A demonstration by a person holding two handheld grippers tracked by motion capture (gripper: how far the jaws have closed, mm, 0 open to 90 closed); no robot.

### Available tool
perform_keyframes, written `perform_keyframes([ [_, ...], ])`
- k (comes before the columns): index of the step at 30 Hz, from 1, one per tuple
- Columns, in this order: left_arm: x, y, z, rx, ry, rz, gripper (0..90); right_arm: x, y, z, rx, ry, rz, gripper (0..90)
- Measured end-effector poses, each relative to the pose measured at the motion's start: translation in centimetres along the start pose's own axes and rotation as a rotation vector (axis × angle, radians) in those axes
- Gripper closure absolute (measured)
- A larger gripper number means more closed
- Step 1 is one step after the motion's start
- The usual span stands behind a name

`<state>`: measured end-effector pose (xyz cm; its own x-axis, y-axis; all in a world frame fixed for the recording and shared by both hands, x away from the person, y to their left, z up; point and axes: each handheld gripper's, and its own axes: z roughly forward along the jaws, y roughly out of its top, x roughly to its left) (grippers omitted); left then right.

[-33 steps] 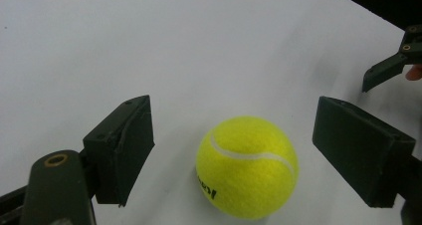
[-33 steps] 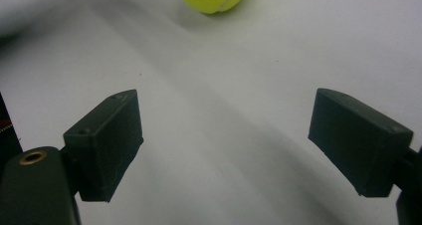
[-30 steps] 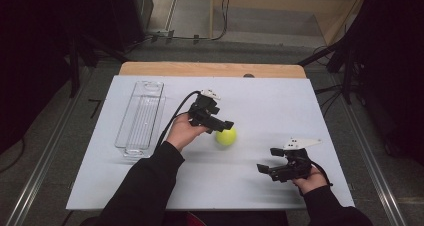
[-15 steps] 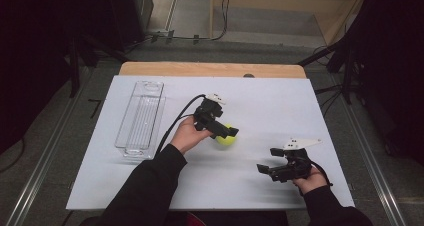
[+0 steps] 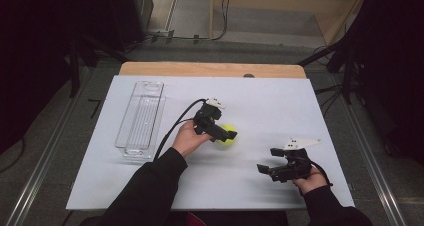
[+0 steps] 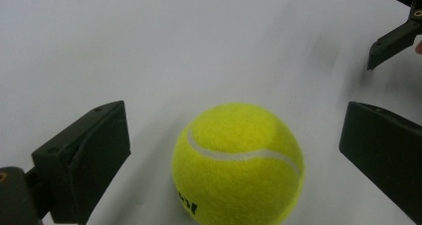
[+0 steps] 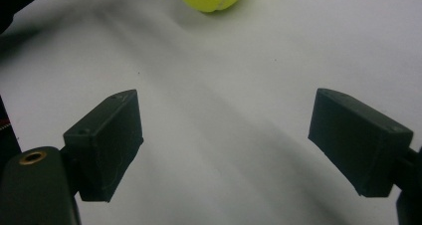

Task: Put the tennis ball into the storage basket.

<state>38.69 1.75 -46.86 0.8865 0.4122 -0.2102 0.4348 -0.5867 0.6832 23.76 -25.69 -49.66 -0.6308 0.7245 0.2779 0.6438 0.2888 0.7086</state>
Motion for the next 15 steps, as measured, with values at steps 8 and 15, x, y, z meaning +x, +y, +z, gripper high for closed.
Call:
perform_keyframes([
  [8,0.0,-0.8,0.6,-0.008,-0.016,-0.012,2.0,0.0,0.0,0.0,0.002,0.000,0.000,11.9],
  [15,-0.2,-1.3,1.3,0.028,-0.010,-0.006,2.0,0.1,0.0,0.0,0.005,-0.001,-0.002,11.9],
])
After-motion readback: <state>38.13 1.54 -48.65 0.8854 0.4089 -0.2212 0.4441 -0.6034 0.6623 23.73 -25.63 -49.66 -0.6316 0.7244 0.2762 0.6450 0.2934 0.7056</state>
